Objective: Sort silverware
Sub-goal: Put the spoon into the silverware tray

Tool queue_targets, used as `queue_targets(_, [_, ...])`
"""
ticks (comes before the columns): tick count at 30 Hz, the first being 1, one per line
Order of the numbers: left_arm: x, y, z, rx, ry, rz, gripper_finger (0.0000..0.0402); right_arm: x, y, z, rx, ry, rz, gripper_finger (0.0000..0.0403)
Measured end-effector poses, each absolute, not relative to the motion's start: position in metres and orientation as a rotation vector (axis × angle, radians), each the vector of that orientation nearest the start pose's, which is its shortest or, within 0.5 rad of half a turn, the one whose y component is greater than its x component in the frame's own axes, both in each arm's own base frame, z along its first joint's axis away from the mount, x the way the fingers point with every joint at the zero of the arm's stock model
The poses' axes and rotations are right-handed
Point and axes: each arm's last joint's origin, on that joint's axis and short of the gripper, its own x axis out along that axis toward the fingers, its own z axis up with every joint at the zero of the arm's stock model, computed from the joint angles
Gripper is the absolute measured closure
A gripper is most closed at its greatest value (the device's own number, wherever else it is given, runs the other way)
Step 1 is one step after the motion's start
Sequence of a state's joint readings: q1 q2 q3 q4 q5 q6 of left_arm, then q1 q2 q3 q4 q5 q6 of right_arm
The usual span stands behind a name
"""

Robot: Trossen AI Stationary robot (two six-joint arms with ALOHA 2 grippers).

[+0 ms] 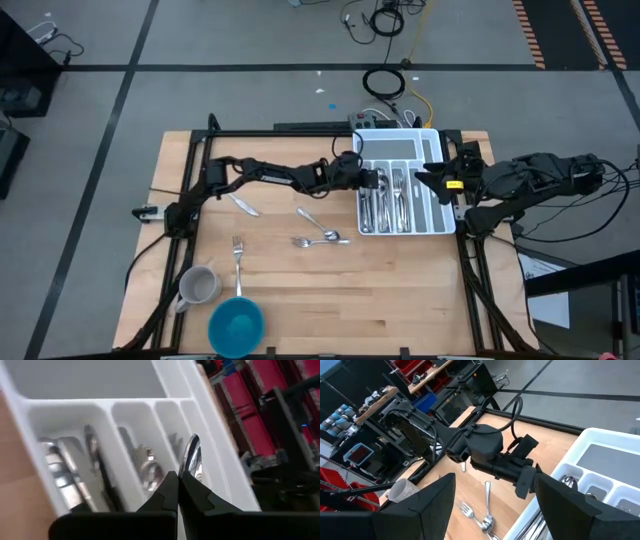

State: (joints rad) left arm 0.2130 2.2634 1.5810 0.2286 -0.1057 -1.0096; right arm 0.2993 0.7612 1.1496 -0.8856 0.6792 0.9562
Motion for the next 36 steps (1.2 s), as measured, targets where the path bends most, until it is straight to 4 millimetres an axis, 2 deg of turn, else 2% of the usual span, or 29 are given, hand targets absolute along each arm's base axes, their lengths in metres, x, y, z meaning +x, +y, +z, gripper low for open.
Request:
queue_targets(7, [0.493, 0.104, 0.156, -0.971, 0.238, 0.545, 0.0398, 0.113, 0.016, 0.391, 0.693, 0.227, -0.544, 0.014])
queue_targets(10, [0.495, 0.102, 0.15, -0.967, 0.245, 0.544, 0.0398, 0.113, 0.016, 0.391, 0.693, 0.227, -0.545, 0.014])
queue_targets(17, [0.515, 0.096, 0.143, -0.98, 0.267, 0.475, 0.0398, 0.114, 0.016, 0.39, 0.695, 0.228, -0.546, 0.014])
queue_targets(21, [0.522, 0.095, 0.14, -0.975, 0.322, 0.499, 0.0398, 0.114, 0.016, 0.391, 0.7, 0.223, -0.543, 0.014])
queue_targets(30, [0.517, 0.097, 0.133, -0.97, 0.397, 0.553, 0.0396, 0.115, 0.016, 0.391, 0.697, 0.225, -0.54, 0.014])
queue_targets(36, [0.516, 0.097, 0.134, -0.931, 0.422, 0.546, 0.0373, 0.115, 0.016, 0.391, 0.696, 0.224, -0.54, 0.014])
